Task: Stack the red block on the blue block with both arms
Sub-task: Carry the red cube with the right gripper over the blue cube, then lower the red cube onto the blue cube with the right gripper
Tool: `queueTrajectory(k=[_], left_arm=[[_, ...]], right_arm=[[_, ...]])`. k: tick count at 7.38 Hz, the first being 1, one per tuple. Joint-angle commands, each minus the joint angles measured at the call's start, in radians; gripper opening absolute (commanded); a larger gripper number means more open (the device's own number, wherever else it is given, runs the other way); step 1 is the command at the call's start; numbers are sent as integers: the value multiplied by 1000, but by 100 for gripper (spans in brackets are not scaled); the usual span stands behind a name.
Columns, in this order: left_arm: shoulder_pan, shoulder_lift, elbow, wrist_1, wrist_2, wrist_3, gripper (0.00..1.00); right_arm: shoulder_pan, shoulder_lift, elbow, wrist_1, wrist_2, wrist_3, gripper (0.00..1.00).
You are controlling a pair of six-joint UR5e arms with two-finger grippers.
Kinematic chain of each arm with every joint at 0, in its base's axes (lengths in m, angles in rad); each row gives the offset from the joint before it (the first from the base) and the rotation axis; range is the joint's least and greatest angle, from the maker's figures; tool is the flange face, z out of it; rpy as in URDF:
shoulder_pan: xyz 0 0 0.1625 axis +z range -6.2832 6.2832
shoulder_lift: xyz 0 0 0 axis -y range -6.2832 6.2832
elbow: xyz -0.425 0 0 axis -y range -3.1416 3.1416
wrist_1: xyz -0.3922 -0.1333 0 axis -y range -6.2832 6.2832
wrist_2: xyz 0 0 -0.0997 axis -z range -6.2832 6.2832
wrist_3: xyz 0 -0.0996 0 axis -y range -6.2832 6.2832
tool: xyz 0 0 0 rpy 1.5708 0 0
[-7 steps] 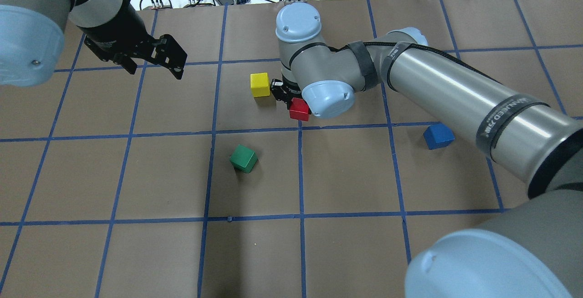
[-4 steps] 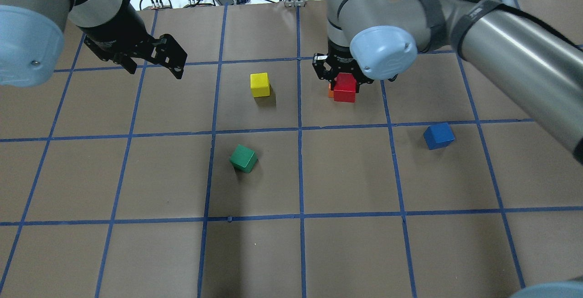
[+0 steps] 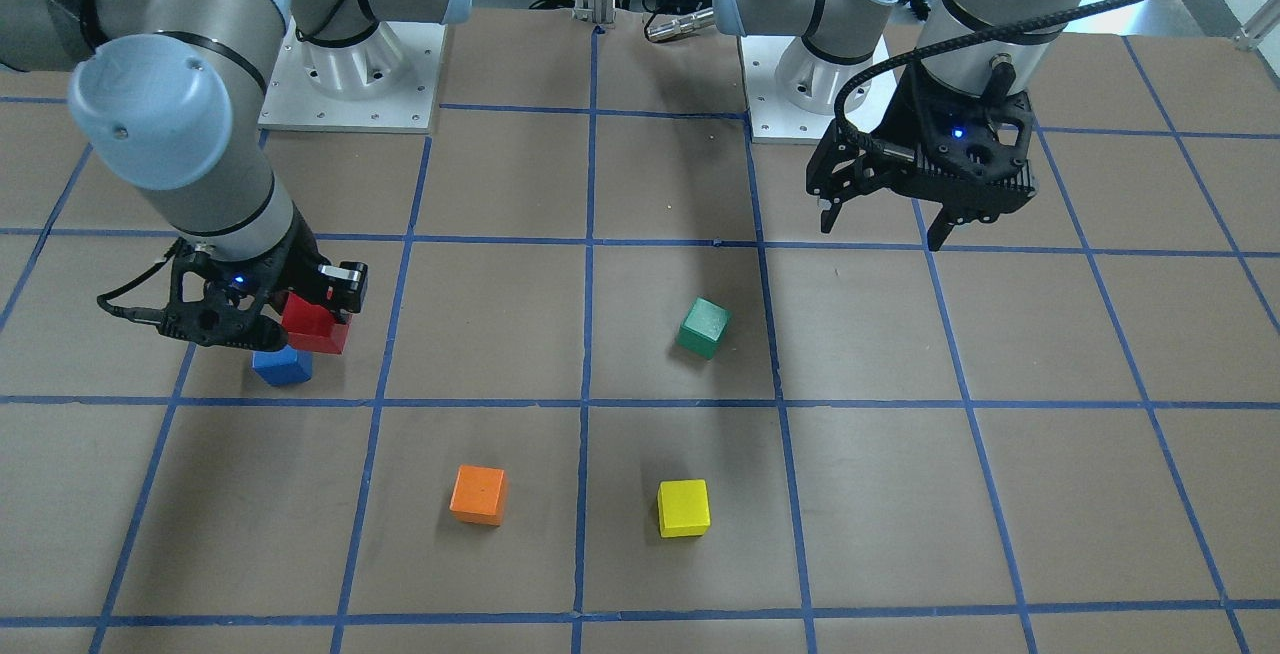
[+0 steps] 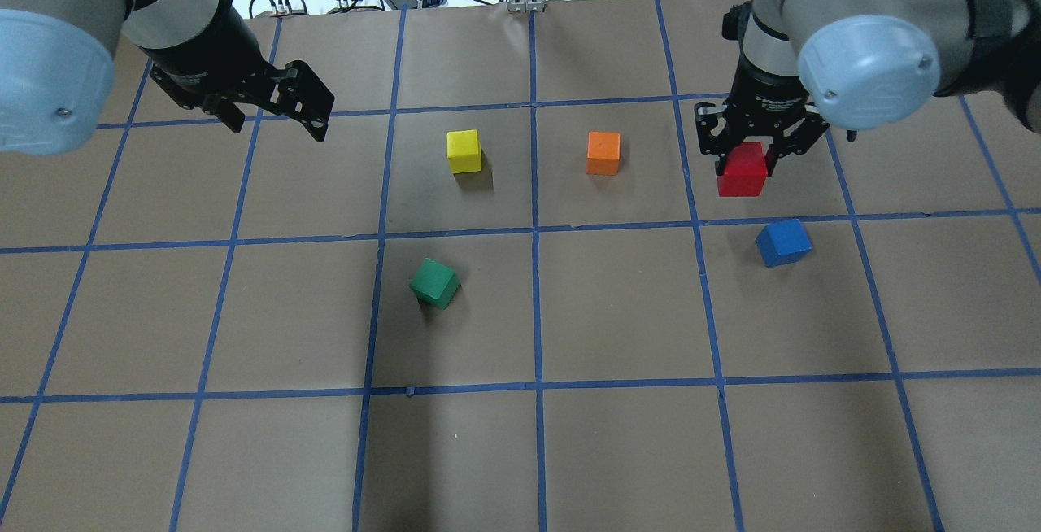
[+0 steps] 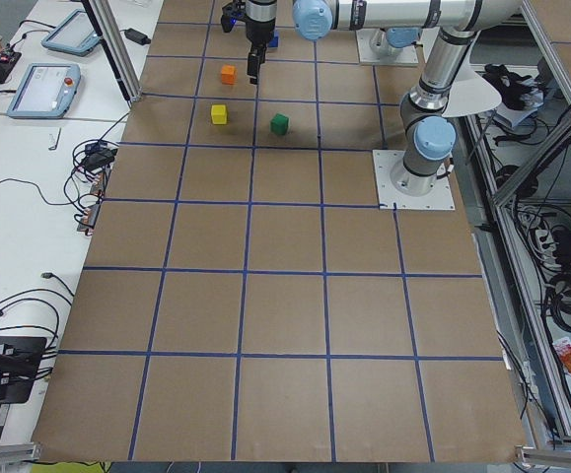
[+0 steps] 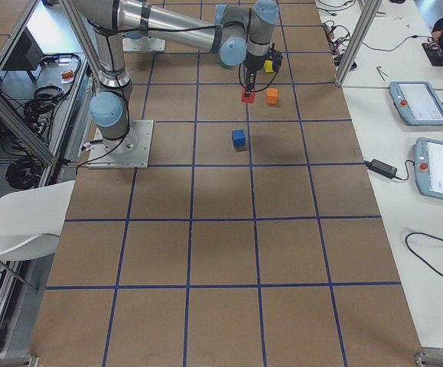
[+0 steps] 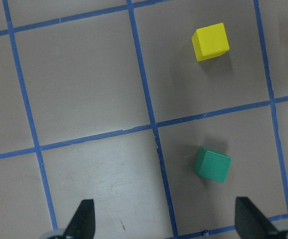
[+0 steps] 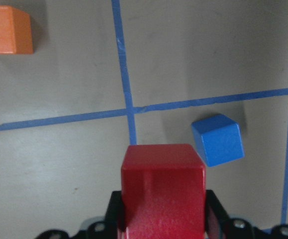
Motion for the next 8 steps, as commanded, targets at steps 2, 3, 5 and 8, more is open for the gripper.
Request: queueTrajectory(k=[2,3,5,8], left_arm=[[0,2,1,1,0,0,100],[0,0,1,2,0,0,100],[1,-2,0,5,0,1,100],[0,0,3,5,1,-2,100]], right_arm=[[-136,-42,162,-138,1,-281,0],[-152,-40,204,-216,-2,-340,0],[-193,-34,259,-302,6,-452,0],[-193,-30,262,-309,52,-455,0]])
